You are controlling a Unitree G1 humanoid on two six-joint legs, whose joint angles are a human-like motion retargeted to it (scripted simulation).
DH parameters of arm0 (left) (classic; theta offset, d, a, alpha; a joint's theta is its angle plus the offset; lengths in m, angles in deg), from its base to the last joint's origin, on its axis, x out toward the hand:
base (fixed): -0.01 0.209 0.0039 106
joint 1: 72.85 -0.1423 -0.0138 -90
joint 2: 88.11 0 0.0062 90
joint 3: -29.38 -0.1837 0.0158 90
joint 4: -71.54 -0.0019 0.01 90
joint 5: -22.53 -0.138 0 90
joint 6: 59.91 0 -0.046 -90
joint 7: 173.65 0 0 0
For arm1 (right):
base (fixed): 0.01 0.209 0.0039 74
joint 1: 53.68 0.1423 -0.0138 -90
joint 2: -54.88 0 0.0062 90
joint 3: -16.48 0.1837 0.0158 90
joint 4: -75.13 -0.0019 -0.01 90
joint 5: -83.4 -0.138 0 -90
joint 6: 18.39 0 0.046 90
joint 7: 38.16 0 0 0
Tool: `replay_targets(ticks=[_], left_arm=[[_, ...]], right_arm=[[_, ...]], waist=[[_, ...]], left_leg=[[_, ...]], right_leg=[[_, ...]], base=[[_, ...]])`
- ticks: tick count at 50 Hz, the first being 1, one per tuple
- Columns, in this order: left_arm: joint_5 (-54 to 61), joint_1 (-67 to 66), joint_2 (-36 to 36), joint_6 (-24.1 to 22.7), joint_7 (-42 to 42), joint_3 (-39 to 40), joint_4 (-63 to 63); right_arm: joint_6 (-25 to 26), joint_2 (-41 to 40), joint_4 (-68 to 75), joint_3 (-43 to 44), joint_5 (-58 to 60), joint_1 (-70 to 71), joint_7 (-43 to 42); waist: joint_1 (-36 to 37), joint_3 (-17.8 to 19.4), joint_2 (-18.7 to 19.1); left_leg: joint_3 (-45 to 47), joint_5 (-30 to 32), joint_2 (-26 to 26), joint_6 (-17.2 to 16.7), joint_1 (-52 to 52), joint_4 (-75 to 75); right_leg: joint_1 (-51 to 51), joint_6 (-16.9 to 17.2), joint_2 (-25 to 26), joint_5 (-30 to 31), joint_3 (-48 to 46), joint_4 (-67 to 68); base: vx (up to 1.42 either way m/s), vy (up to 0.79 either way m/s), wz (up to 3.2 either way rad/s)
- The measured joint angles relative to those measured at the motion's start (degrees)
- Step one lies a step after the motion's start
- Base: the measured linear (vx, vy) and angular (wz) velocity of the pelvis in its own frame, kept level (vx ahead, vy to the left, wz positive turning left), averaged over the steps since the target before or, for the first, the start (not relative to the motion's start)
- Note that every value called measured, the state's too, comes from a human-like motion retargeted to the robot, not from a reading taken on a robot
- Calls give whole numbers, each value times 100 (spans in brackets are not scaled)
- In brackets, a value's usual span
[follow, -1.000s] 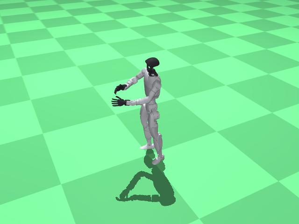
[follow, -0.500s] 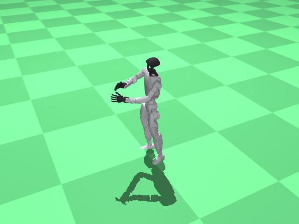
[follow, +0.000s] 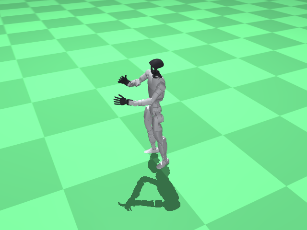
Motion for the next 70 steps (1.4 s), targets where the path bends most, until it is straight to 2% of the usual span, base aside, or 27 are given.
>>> replay_targets(ticks=[2,5,10,15,20,24,27,30,33,42,46,50,53,55,57,61,66,70], left_arm=[[-83,0,10,35,7,-41,30],[-99,-62,-18,-9,11,-93,123],[119,-163,-75,8,-153,-177,135],[313,-92,2,3,-257,-232,16],[417,39,70,-101,-186,-247,102],[300,128,125,-99,-72,-233,236],[128,122,156,-98,3,-177,317],[-35,87,121,-126,34,-173,343],[7,2,37,-152,26,-189,347],[345,-66,32,-139,-211,-255,115],[332,-26,81,-198,-201,-254,157],[279,12,150,-251,-33,-238,232],[196,-6,167,-165,12,-194,293],[115,-35,142,-108,1,-182,333],[92,-81,80,-103,-30,-175,388],[255,-186,-37,-94,-197,-203,360],[471,-187,-16,-107,-271,-209,163],[594,-174,32,-172,-291,-145,148]], right_arm=[[210,-71,564,-235,102,-288,176],[126,-179,660,-194,-40,-417,128],[-64,31,-374,343,-106,598,-51],[-318,187,-1141,713,99,1831,-779],[-595,-61,-1717,920,105,1693,-1179],[-477,-107,-1455,267,-321,446,-525],[-122,-55,-370,-387,-301,-272,177],[-45,-146,405,-571,-113,-555,312],[-257,-245,-54,-161,-205,-418,78],[-628,-112,-2008,842,153,1379,-842],[-693,-180,-2245,890,276,1210,-955],[-603,-250,-1549,287,-121,205,-553],[-128,-329,-57,-188,-405,-285,-19],[41,-433,552,-221,-385,-424,41],[-63,-508,383,-14,-388,-385,-30],[-269,-427,-835,458,-457,281,60],[-582,-299,-1929,748,-156,1516,-575],[-789,-388,-2334,908,-114,1772,-807]], waist=[[16,22,32],[7,22,77],[-53,-70,73],[-84,-184,21],[-64,-174,-34],[3,-88,-54],[49,-46,-21],[68,-35,23],[49,-53,47],[-33,-223,-11],[-40,-215,-28],[-25,-166,-12],[-27,-154,42],[-36,-163,85],[-63,-168,125],[-129,-214,158],[-166,-289,147],[-158,-284,134]], left_leg=[[4,-7,7,-12,4,8],[14,-16,13,-16,-3,21],[21,-18,6,14,-17,26],[-6,-16,-3,33,-33,21],[-56,-19,-9,45,-30,22],[-75,-26,1,23,3,23],[-63,-34,21,-14,21,24],[-48,-36,34,-33,17,25],[-42,-28,28,-13,1,16],[-114,0,-17,38,-70,-2],[-173,-3,-30,29,-81,12],[-210,-14,-25,-1,-61,24],[-210,-24,-9,-22,-45,30],[-201,-30,-2,-27,-43,32],[-190,-30,-5,-18,-43,30],[-161,-29,-21,21,-38,21],[-133,-31,-42,52,-39,16],[-128,-40,-50,61,-26,21]], right_leg=[[-3,-5,3,-9,3,20],[-18,3,6,-12,12,34],[-31,6,-1,-7,24,25],[-19,-7,-11,-11,2,-7],[15,-4,-22,-33,-49,-12],[44,4,-17,-57,-73,20],[46,-2,1,-66,-69,46],[29,2,14,-61,-57,56],[8,19,13,-46,-49,45],[-3,5,-31,-38,-110,-10],[25,-5,-55,-59,-167,-8],[63,-22,-60,-83,-205,16],[73,-52,-49,-92,-210,38],[67,-57,-43,-91,-203,48],[55,-40,-45,-88,-190,54],[38,-22,-54,-79,-154,50],[28,-24,-68,-77,-117,29],[44,-28,-74,-84,-109,19]], base=[[0,0,0],[0,0,0],[0,0,0],[0,0,0],[0,0,0],[0,0,0],[0,0,0],[0,0,0],[0,0,0],[0,0,0],[0,0,0],[0,0,0],[0,0,0],[0,0,0],[0,0,0],[0,0,0],[0,0,0],[0,0,0]])
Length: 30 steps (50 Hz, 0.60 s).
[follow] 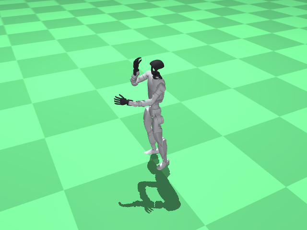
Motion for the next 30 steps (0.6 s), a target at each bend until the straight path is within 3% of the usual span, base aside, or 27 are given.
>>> replay_targets(ticks=[5,9,12,18,25,30], left_arm=[[-137,66,28,-91,182,-7,92],[-168,71,62,-40,440,30,240],[-210,37,27,-13,429,45,352],[-96,-71,-129,-23,198,10,311],[111,13,-95,-34,54,28,56],[159,67,-60,-41,26,114,62]], right_arm=[[-17,-76,302,-383,-142,-1126,190],[371,-148,1966,-1276,-1201,-2204,835],[492,-330,2722,-1457,-1763,-2512,1207],[148,-309,1145,-686,-1540,-1587,1269],[-321,-217,-208,-148,-1102,-53,518],[-205,-364,29,-157,-1409,-773,787]], waist=[[61,78,-8],[105,129,42],[113,134,91],[66,65,114],[53,24,50],[75,111,15]], left_leg=[[-4,-10,4,-20,40,1],[10,-18,32,-68,62,4],[24,-17,44,-84,53,8],[45,8,14,-28,9,-10],[27,31,-15,3,-35,-13],[3,30,-13,2,-6,-9]], right_leg=[[33,18,2,-17,-6,21],[43,-12,26,-22,-4,41],[27,-22,39,-13,7,43],[-25,9,22,20,40,12],[-47,-7,-4,30,36,-20],[-12,-13,-8,16,13,1]], base=[[0,0,0],[0,0,0],[0,0,0],[0,0,0],[0,0,0],[0,0,0]])
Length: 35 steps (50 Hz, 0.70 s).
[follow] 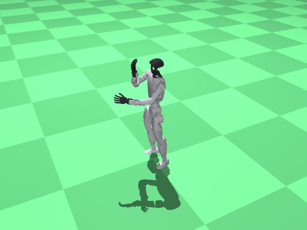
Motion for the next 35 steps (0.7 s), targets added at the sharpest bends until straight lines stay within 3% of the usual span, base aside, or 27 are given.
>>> replay_targets(ticks=[5,7,10,15,20,23,27,32,35], left_arm=[[-231,-12,-35,162,14,22,170],[-286,-25,-62,180,30,66,231],[-178,-100,-101,126,36,143,288],[58,-157,-188,156,-146,131,127],[249,-101,-133,96,-222,171,42],[287,-70,-88,43,-181,207,74],[138,4,-42,42,-51,160,100],[-150,-38,-16,62,348,233,249],[-306,-111,-117,7,489,234,354]], right_arm=[[1119,436,2053,-1004,670,-1065,549],[1266,443,2558,-1203,917,-1166,628],[990,304,2089,-943,747,-1150,471],[712,337,605,-145,948,63,160],[307,370,-286,138,1150,1092,-501],[166,193,-487,215,1006,981,-540],[397,113,23,-260,854,-85,-235],[1031,137,2160,-1290,1111,-1239,-63],[882,-58,2319,-1217,1014,-1408,-197]], waist=[[70,49,28],[75,59,59],[50,42,97],[-37,-44,91],[-78,-73,30],[-80,-32,3],[-34,54,-29],[31,108,31],[21,100,87]], left_leg=[[33,-10,23,-40,51,-3],[53,-12,29,-51,59,-3],[77,-7,24,-39,48,-4],[96,19,-7,12,13,-26],[94,41,-25,21,-24,-33],[93,42,-28,27,-21,-27],[111,35,-21,22,22,-23],[170,18,13,-28,69,-21],[196,18,19,-29,65,-21]], right_leg=[[16,-5,21,-5,22,38],[9,-1,29,-1,40,46],[-14,24,30,14,66,37],[-54,32,12,41,96,2],[-79,21,-2,55,102,-27],[-75,19,-6,53,104,-23],[-55,28,0,43,120,8],[-56,27,36,42,164,45],[-73,51,47,57,188,40]], base=[[0,0,0],[0,0,0],[0,0,0],[0,0,0],[0,0,0],[0,0,0],[0,0,0],[0,0,0],[0,0,0]])
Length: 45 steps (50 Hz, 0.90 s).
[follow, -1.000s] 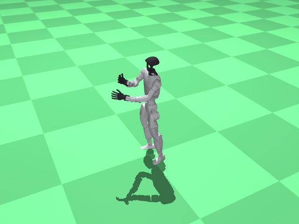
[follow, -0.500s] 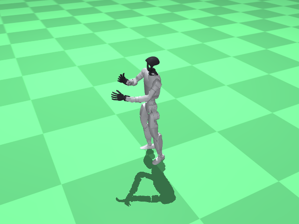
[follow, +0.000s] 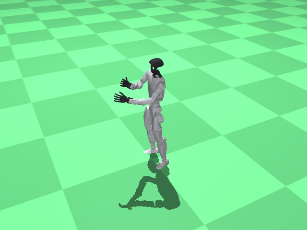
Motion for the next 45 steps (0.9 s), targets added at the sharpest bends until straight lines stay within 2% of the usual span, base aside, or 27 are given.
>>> replay_targets(ticks=[6,10,13,18,22,25,30,37,41,45], left_arm=[[96,-66,-198,-2,-221,-87,-134],[250,50,-180,-67,-270,-45,-248],[346,135,-143,-144,-302,6,-219],[288,272,-105,-157,-272,-24,-104],[190,240,-9,-88,-113,67,18],[164,183,19,-76,-27,118,104],[394,47,-67,-88,-230,85,193],[476,208,-114,-123,-371,-46,56],[204,381,-215,-217,-337,-199,172],[-349,589,-357,-242,-168,-406,333]], right_arm=[[-409,-65,-1668,890,-82,1235,-36],[-658,65,-2498,1235,178,2107,-425],[-777,92,-2849,1364,182,2207,-419],[-665,110,-2400,859,-152,1274,24],[-21,168,-474,12,0,607,506],[126,12,369,-173,46,430,584],[-227,-49,-1018,361,-389,925,661],[-666,222,-2784,1006,-52,2376,-13],[-751,306,-2941,1151,102,2266,-137],[-549,547,-2158,727,134,1386,-8]], waist=[[-111,-118,15],[-159,-170,-5],[-169,-159,-4],[-126,-87,38],[-89,-67,130],[-81,-70,203],[-140,-123,260],[-200,-214,257],[-190,-208,267],[-126,-164,277]], left_leg=[[-5,25,-34,60,-52,-21],[-39,41,-57,60,-95,-27],[-64,43,-68,49,-106,-21],[-64,27,-65,14,-67,-8],[-27,4,-43,-26,-17,-6],[-10,-8,-31,-39,-2,-4],[-35,2,-51,-2,-27,-19],[-132,22,-100,16,-99,-31],[-164,13,-109,5,-106,-18],[-152,-8,-95,-26,-72,-2]], right_leg=[[-32,13,-21,34,6,-60],[-38,-4,-45,40,-24,-97],[-28,-12,-61,33,-47,-103],[1,4,-65,10,-51,-67],[14,2,-44,-4,-23,-26],[12,8,-32,-7,-9,-9],[-1,26,-49,-4,-29,-22],[-5,6,-108,-24,-117,-52],[11,6,-125,-40,-148,-50],[33,12,-117,-57,-140,-24]], base=[[0,0,0],[0,0,0],[0,0,0],[0,0,0],[0,0,0],[0,0,0],[0,0,0],[0,0,0],[0,0,0],[0,0,0]])
